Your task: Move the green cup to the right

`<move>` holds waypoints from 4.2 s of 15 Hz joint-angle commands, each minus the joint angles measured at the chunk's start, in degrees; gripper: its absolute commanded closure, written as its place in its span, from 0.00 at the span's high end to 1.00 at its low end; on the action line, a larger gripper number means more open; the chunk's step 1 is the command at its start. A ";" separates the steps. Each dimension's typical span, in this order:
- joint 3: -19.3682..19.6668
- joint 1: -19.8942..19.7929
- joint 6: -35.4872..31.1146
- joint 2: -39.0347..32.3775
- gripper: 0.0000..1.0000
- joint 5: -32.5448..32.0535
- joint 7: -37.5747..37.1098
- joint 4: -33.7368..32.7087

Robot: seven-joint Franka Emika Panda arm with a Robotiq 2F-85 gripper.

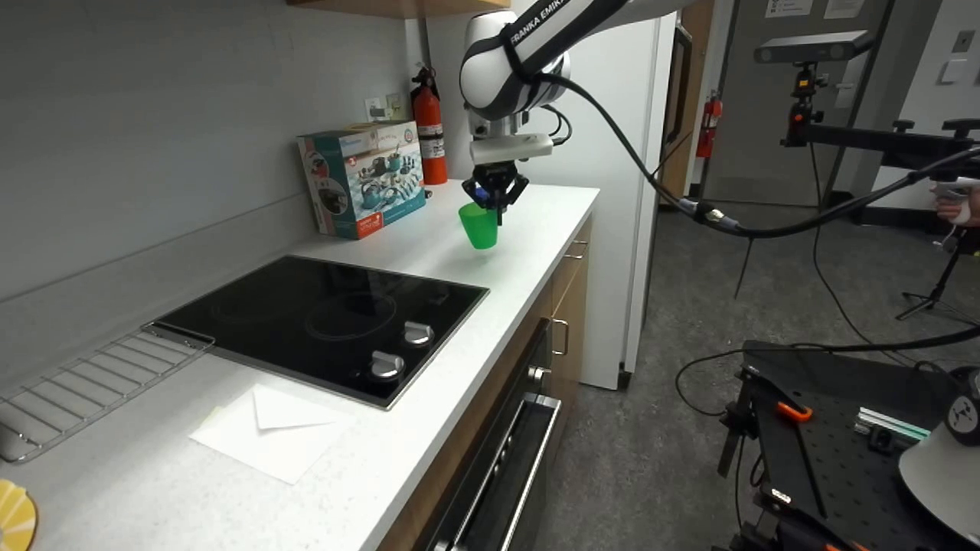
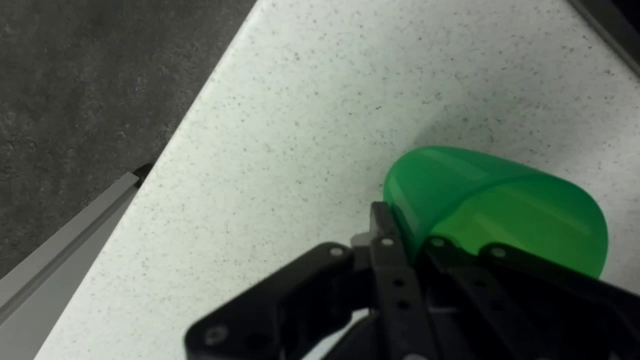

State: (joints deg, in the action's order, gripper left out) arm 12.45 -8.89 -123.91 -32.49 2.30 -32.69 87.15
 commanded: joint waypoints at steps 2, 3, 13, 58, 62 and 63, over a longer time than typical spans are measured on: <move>-0.24 1.30 0.33 -0.70 0.01 0.80 -2.28 -0.08; -0.29 1.61 0.20 -0.79 0.01 0.55 -2.29 0.18; -0.76 3.81 0.20 -1.01 0.30 0.03 -2.62 1.95; -6.84 13.51 3.32 23.38 1.00 -11.76 1.02 26.14; -7.92 12.80 3.77 29.23 1.00 -14.56 1.95 32.38; -8.19 12.51 4.00 30.48 1.00 -15.09 2.32 33.57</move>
State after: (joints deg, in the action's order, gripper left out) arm 5.19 4.15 -120.51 -7.78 -10.14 -30.18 115.32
